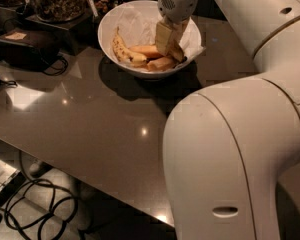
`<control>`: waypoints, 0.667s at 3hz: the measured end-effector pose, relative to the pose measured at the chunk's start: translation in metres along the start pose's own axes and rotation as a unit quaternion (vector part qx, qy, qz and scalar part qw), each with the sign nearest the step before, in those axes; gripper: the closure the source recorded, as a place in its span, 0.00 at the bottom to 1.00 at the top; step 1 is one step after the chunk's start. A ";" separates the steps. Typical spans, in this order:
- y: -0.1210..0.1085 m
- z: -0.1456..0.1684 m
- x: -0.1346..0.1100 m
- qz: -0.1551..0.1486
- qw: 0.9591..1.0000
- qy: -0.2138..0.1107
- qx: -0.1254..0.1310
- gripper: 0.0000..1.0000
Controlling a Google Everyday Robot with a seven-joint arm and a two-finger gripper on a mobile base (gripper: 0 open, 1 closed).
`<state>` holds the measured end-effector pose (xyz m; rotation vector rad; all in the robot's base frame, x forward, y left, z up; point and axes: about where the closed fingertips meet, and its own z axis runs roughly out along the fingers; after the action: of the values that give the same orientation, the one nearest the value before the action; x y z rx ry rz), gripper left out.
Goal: Pick banana from white bowl
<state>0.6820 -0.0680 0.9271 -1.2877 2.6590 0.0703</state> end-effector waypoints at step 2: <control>-0.003 -0.008 -0.007 -0.014 0.999 -0.031 0.016 1.00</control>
Offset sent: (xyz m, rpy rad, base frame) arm -0.0173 -0.0020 0.0213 0.0390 -0.1222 0.0701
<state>0.6872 -0.0655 0.9360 -1.2902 2.5794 0.0611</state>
